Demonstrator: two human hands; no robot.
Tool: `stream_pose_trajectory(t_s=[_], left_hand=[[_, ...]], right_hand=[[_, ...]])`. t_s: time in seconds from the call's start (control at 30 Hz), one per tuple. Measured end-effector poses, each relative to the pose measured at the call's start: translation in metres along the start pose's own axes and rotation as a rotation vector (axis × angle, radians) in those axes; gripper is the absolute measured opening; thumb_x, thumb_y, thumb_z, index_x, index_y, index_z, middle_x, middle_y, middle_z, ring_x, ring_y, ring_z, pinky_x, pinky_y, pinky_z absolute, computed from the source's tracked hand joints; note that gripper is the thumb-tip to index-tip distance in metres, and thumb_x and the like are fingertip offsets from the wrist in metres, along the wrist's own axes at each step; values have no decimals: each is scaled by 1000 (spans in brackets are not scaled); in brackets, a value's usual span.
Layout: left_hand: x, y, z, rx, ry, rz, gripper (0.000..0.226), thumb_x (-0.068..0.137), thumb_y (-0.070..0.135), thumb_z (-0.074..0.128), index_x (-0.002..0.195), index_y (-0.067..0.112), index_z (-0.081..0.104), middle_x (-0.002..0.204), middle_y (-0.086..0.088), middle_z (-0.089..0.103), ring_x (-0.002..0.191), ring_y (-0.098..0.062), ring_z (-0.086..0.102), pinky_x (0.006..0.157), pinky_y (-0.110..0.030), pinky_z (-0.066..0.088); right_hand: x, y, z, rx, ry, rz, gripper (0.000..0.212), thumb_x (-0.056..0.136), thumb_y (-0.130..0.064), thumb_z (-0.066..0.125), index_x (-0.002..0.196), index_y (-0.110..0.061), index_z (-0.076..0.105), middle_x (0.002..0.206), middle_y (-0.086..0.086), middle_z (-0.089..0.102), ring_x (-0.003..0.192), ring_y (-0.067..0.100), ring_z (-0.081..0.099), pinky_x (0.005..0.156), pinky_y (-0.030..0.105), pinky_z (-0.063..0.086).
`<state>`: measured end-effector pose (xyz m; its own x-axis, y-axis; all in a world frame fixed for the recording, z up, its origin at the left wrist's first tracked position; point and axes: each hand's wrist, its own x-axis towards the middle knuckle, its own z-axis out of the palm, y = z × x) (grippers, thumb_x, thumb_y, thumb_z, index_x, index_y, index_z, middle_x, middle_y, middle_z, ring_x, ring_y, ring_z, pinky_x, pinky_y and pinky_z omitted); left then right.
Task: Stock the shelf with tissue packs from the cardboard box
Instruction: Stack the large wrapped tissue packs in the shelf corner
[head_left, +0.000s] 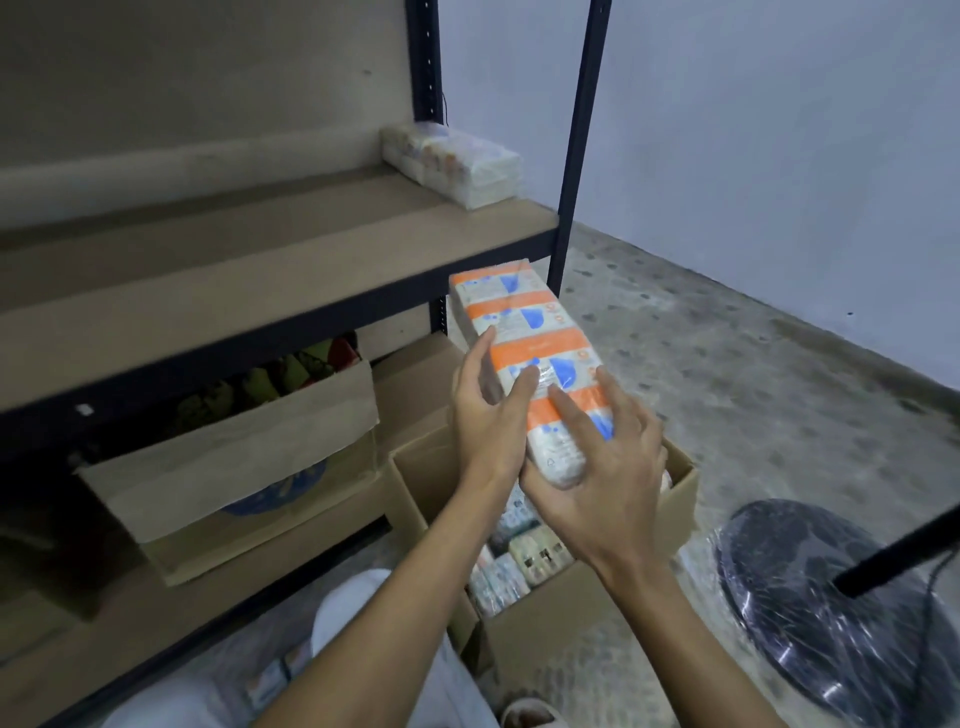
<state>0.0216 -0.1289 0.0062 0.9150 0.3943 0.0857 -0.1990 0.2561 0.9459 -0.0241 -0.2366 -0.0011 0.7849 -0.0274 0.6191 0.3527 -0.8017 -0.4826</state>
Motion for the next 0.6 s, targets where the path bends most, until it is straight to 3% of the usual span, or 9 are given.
stream_pose_trajectory(t_s=[0.3,0.5,0.6], left_hand=[[34,65,-16,9,26,104,52,76,29,75,124,37,57,120,1,67,103,-18,69,85,-46,58],[40,84,-5,48,46,153,52,70,37,74,118,48,57,123,-1,64,110,-21,65,91,-48,54],[50,95,-7,43,33,196,49,75,28,75,118,44,58,124,1,64,109,-18,66,87,-41,57]], right_hand=[[51,-51,5,11,119,-101,67,63,-56,66,126,-35,61,144,3,45,121,31,41,92,44,38],[65,-56,-1,72,168,-143,64,64,-52,64,124,-28,64,142,5,48,121,32,42,97,46,37],[79,-61,4,104,187,-143,63,64,-52,66,122,-28,66,140,5,49,121,31,41,97,43,37]])
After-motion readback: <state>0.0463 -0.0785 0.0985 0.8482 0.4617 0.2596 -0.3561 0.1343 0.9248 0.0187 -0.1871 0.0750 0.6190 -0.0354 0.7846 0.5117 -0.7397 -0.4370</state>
